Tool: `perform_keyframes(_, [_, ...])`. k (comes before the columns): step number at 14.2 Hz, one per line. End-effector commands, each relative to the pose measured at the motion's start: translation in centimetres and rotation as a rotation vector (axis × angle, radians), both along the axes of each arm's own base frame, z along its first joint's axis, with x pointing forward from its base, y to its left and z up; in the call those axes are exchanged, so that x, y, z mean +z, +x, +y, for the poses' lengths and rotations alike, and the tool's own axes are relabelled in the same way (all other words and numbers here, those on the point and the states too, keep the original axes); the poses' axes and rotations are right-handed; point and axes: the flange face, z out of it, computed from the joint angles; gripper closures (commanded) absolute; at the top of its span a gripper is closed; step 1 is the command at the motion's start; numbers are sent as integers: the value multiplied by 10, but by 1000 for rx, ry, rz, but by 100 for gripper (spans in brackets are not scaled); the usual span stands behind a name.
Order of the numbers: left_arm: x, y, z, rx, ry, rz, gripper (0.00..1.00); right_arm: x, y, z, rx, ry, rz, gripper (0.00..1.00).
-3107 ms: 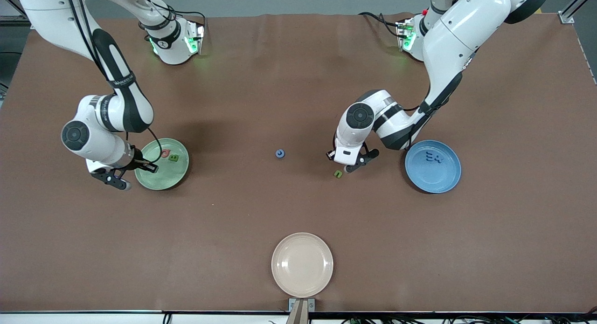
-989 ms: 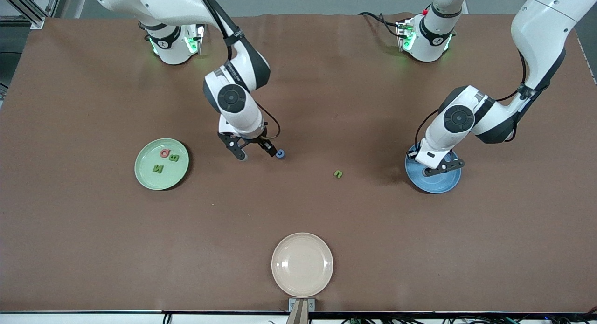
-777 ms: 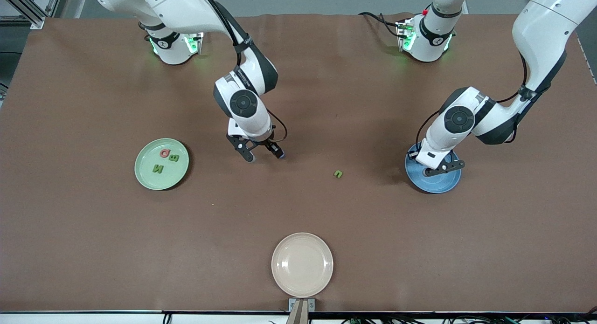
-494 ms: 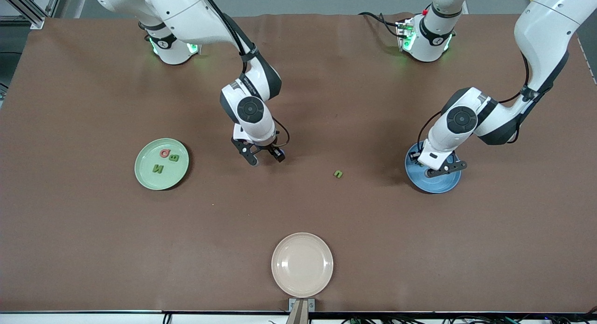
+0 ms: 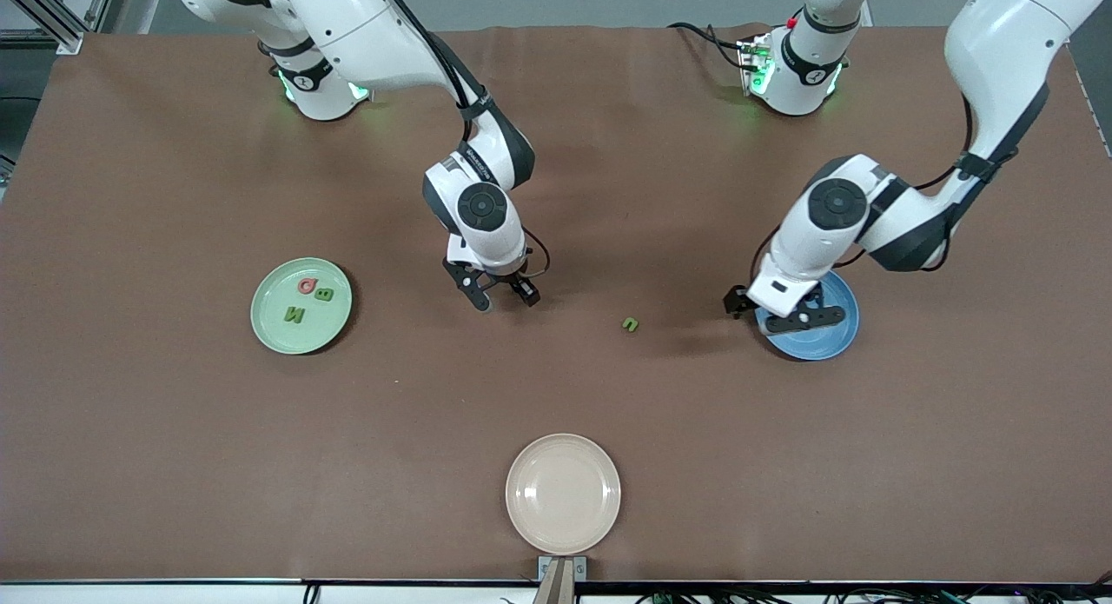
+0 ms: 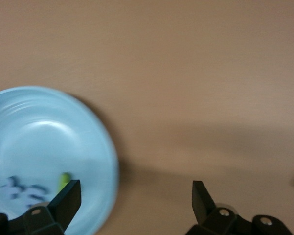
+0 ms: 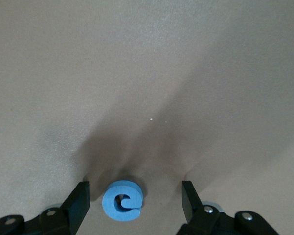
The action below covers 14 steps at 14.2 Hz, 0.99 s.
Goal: Sort upper and lower case letters into plates
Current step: 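Lower the b into the blue plate while the right gripper grasps c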
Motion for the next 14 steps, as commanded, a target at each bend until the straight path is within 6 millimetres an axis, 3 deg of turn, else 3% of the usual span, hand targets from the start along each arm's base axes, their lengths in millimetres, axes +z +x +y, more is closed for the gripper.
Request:
perform_keyframes(1, [8, 2, -61, -54, -14, 35, 0, -3, 0, 7, -2, -15, -14, 29])
perform_keyframes(3, [7, 4, -97, -106, -33, 60, 0, -3, -1, 8, 1, -14, -14, 35])
perform_keyframes(6, [-9, 6, -133, -305, -24, 65, 0, -2, -6, 14, 7, -14, -13, 48])
perform_keyframes(9, [-36, 11, -153, -471, 4, 72, 1, -1, -4, 12, -2, -14, -15, 89])
perform_keyframes(10, [-41, 13, -154, -531, 14, 72, 3, 2, 0, 9, -7, -13, -16, 97])
perform_keyframes(12, [-44, 14, -152, -664, 23, 77, 3, 6, 12, -5, 0, -31, -28, 100])
perform_keyframes(14, [-53, 14, -154, -717, -3, 71, 3, 25, 24, -26, 46, -65, -10, 100])
